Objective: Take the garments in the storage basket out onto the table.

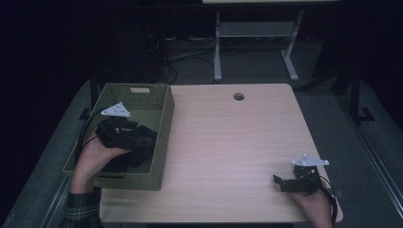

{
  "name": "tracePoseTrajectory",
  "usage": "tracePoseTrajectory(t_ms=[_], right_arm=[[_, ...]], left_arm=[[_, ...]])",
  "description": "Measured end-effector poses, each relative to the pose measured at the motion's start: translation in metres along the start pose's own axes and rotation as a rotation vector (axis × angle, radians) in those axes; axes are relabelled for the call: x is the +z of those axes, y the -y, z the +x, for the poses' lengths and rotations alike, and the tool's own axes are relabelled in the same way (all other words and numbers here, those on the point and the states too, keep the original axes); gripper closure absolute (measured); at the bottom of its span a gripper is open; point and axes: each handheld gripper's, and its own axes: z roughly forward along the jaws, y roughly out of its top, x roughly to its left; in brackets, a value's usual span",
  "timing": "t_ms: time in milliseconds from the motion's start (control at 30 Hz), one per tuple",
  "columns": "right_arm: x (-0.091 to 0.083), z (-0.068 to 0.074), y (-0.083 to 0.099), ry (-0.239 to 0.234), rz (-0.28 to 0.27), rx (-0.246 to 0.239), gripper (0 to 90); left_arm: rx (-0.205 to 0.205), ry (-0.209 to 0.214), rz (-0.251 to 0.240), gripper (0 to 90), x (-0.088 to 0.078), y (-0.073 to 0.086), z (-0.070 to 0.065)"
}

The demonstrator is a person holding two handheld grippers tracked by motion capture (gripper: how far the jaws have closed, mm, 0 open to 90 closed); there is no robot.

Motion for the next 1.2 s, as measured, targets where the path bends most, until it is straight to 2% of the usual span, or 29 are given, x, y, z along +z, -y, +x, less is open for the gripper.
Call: tracePoseTrajectory(t_ms=[500, 533, 767, 1067, 1200], right_arm=[[0.0, 0.0, 0.0, -0.001, 0.0, 0.0, 3.2], [0.0, 0.0, 0.0, 0.0, 0.0, 0.0, 3.2], [0.0, 0.0, 0.0, -0.001, 0.001, 0.001, 3.2], [0.0, 0.0, 0.0, 0.002, 0.001, 0.0, 3.2], [0.0, 0.0, 0.0, 0.002, 0.0, 0.001, 3.2]], left_arm=[[-0.039, -0.06, 0.019, 15.1, -0.01, 0.012, 0.015], [-0.051, -0.069, 0.02, 15.1, -0.011, 0.014, 0.017], [-0.064, -0.082, 0.022, 15.1, -0.014, 0.019, 0.023], [-0.08, -0.098, 0.051, 15.1, -0.01, 0.025, 0.029], [-0.085, -0.098, 0.08, 15.1, -0.005, 0.029, 0.034]])
